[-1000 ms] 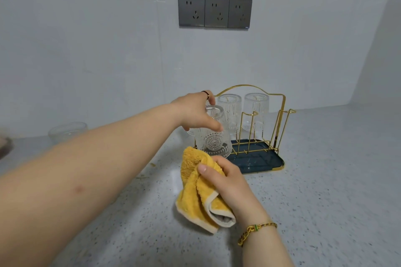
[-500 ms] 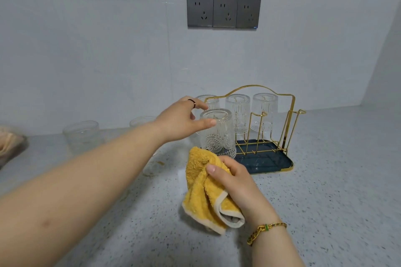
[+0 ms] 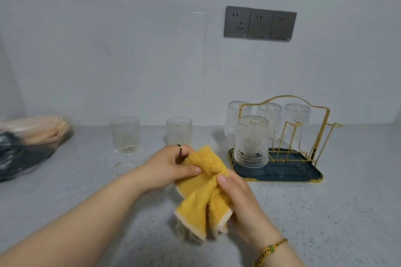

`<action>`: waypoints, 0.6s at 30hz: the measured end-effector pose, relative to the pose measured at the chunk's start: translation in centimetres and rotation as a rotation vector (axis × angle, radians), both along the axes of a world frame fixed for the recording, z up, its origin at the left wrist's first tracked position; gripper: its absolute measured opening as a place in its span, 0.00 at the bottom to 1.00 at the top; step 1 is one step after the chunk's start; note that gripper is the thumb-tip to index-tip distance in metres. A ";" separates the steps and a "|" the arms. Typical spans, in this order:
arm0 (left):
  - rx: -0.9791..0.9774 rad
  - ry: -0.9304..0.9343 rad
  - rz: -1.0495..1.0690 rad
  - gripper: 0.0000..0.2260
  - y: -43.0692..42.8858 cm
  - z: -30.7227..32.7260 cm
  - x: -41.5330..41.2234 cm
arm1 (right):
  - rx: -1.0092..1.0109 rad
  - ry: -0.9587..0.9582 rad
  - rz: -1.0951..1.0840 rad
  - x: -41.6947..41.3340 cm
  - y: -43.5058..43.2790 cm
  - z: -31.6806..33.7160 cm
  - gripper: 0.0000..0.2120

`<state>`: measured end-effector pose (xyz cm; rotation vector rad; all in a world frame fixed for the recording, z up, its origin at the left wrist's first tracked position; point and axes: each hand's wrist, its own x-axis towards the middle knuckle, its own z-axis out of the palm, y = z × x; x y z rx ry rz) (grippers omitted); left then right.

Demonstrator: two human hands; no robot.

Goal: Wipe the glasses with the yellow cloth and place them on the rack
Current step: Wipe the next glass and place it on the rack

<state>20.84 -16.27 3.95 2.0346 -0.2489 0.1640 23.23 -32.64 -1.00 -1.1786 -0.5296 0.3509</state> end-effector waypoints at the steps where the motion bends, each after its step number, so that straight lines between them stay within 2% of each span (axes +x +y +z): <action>1: 0.007 0.018 -0.009 0.06 0.5 0.4 -0.5 | -0.063 -0.057 -0.003 -0.4 0.4 0.1 0.35; 3: 0.040 0.035 -0.027 0.04 1.5 1.4 -1.1 | -0.186 -0.164 -0.011 -1.2 1.2 0.7 0.30; 5: 0.058 0.036 -0.029 0.03 2.5 2.3 -1.4 | -0.263 -0.208 -0.003 -1.5 2.1 1.7 0.19; 7: 0.060 0.036 -0.008 0.08 3.3 2.7 -1.2 | -0.335 -0.270 -0.083 -1.4 2.9 2.6 0.10; 10: 0.020 0.086 0.031 0.10 4.2 2.7 -0.8 | -0.396 -0.350 -0.194 -1.4 4.1 3.2 0.06; 12: -0.006 0.117 0.036 0.06 4.3 2.8 -0.4 | -0.374 -0.283 -0.215 -1.2 4.5 3.1 0.03; 14: -0.022 0.137 0.057 0.03 4.4 2.6 0.3 | -0.330 -0.195 -0.281 -0.8 4.5 2.5 0.10; 18: -0.034 0.159 0.185 0.02 5.2 1.4 2.3 | -0.176 0.050 -0.418 0.1 3.3 1.7 0.08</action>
